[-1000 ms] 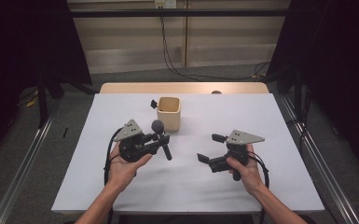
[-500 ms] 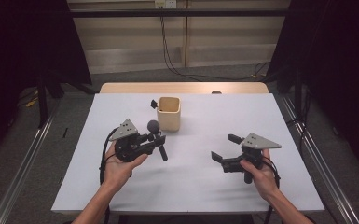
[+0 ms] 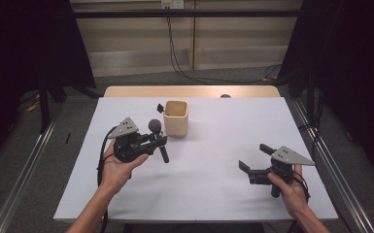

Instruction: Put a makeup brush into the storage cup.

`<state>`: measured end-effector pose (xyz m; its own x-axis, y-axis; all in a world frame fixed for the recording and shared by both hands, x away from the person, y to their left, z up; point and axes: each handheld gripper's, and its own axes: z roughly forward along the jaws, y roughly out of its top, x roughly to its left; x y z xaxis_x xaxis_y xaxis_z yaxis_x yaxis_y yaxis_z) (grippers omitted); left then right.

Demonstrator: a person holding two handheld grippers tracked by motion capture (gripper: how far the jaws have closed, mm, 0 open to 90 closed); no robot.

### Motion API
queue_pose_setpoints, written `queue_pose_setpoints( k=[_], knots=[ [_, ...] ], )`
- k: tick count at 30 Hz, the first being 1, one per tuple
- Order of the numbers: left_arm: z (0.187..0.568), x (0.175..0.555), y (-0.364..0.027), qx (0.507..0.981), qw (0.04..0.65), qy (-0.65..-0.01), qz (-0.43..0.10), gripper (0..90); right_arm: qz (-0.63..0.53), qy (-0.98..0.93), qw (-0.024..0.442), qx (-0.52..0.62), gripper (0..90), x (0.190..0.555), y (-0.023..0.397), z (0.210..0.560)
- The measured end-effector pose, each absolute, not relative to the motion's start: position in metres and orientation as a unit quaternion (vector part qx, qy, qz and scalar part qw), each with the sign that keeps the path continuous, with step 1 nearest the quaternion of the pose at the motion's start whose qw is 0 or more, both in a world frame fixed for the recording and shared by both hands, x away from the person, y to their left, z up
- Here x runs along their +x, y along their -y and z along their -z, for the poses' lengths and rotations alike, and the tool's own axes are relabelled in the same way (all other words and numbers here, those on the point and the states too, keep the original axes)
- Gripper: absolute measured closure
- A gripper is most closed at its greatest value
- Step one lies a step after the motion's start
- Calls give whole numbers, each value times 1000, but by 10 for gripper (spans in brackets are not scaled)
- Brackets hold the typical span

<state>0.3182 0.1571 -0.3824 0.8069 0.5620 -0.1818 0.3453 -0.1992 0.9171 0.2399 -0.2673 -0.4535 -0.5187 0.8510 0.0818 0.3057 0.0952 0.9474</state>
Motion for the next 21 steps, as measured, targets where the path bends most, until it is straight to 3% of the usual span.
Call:
queue_pose_setpoints(
  k=[21],
  knots=[
    [364,347,-143,763,558,-307,-108,707,-534,-673,269,436,0,230,281,460]
  ],
)
